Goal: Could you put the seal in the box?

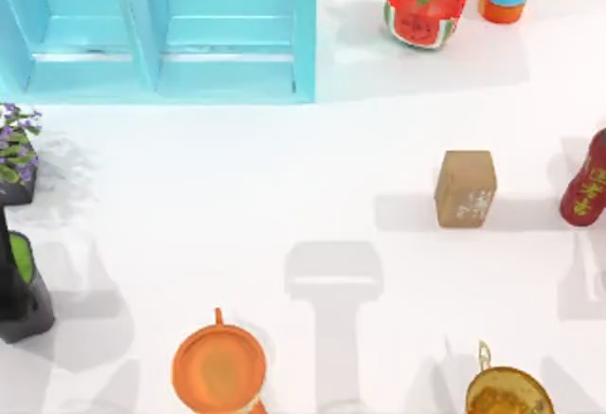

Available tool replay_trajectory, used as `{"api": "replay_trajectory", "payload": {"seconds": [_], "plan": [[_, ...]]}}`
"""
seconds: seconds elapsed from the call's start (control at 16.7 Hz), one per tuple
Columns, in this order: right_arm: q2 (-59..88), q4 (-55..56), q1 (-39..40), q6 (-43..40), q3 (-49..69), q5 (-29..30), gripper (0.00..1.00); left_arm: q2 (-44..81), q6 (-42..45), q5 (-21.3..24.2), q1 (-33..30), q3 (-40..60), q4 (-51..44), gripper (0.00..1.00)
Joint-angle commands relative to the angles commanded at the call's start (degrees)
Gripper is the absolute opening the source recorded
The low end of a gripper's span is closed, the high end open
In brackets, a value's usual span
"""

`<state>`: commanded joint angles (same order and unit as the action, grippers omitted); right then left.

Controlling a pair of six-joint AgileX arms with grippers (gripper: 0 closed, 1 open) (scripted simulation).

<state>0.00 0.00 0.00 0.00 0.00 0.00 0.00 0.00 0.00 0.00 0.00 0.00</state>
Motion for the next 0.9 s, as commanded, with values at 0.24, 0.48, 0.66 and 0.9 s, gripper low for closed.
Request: {"api": "replay_trajectory", "payload": {"seconds": [0.24, 0.48, 0.66, 0.9], "plan": [[1.7, -1.5, 0.4, 0.4, 1.7, 0.0, 1.0, 0.0, 0.0, 0.0, 0.0, 0.0, 0.0, 1.0], [12.5, -9.6, 2.7, 2.8, 12.2, 0.0, 1.0, 0.0, 0.0, 0.0, 0.0, 0.0, 0.0, 1.0], [26.6, -19.0, 5.2, 5.5, 25.4, 0.0, 1.0, 0.0, 0.0, 0.0, 0.0, 0.0, 0.0, 1.0], [50.3, -33.8, 9.3, 9.8, 47.1, -0.1, 1.0, 0.0, 0.0, 0.0, 0.0, 0.0, 0.0, 1.0]]}}
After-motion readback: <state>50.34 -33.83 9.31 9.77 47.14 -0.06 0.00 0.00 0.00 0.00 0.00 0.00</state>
